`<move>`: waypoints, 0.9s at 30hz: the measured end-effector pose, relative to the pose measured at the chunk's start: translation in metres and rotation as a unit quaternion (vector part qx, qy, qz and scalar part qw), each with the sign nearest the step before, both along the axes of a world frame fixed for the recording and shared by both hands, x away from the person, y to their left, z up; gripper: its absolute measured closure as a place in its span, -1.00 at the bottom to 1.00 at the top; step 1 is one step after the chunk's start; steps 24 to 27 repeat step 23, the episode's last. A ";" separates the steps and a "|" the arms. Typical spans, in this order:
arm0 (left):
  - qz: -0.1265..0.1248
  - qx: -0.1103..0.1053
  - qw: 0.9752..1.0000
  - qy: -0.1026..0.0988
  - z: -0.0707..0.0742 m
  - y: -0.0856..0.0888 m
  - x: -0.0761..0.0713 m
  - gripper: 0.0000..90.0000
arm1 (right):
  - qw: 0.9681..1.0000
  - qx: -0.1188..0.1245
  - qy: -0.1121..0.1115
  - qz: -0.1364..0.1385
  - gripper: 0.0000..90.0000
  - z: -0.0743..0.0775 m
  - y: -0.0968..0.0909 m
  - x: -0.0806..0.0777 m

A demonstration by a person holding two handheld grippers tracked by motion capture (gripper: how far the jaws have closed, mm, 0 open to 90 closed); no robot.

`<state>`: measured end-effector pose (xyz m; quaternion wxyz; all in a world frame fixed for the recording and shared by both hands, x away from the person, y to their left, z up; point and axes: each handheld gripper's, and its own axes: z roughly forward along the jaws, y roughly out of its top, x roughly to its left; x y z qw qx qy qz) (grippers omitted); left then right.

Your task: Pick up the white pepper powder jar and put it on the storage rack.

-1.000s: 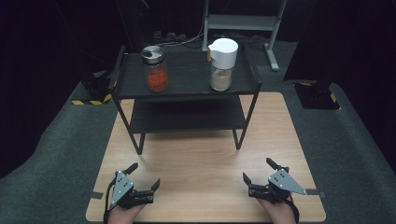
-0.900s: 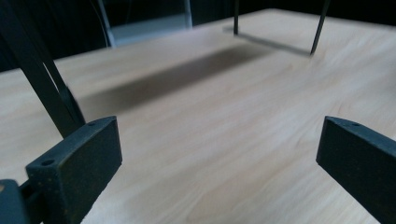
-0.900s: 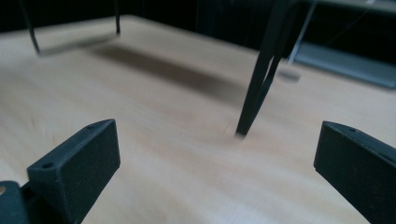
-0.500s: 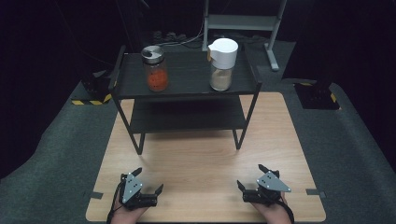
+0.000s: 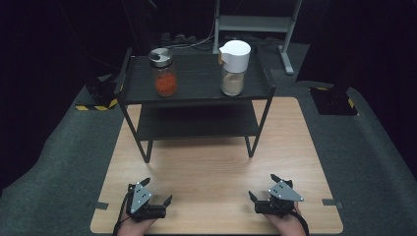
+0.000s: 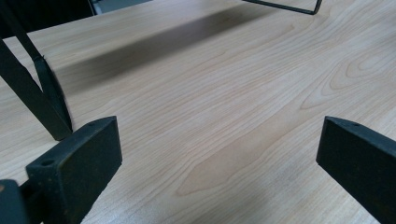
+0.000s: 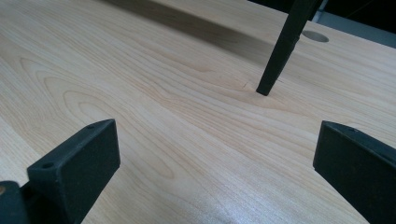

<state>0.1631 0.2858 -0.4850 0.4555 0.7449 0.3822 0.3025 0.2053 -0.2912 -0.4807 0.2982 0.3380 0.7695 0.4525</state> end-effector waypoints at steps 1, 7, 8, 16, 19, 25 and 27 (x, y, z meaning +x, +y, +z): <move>0.000 0.000 1.000 0.000 0.000 0.000 0.000 -0.99 | 1.000 0.000 0.000 0.000 -1.00 0.000 0.000 0.000; 0.002 0.000 1.000 0.003 0.000 0.001 0.000 -0.99 | 1.000 -0.003 0.002 0.002 -1.00 -0.001 0.001 0.001; 0.002 0.001 1.000 0.003 0.000 0.001 0.000 -0.99 | 1.000 -0.002 0.003 0.001 -1.00 -0.001 0.001 0.001; 0.002 0.003 1.000 0.006 -0.001 0.001 0.001 -0.99 | 1.000 -0.001 0.004 0.001 -1.00 -0.001 0.000 0.001; 0.002 0.002 1.000 0.009 -0.002 0.001 0.002 -0.99 | 1.000 -0.002 0.004 0.002 -1.00 -0.001 0.001 0.001; 0.000 0.006 1.000 0.011 -0.001 0.001 0.002 -0.99 | 1.000 -0.001 0.002 0.003 -1.00 -0.001 0.001 0.001; 0.000 0.006 1.000 0.011 -0.001 0.001 0.002 -0.99 | 1.000 -0.001 0.002 0.003 -1.00 -0.001 0.001 0.001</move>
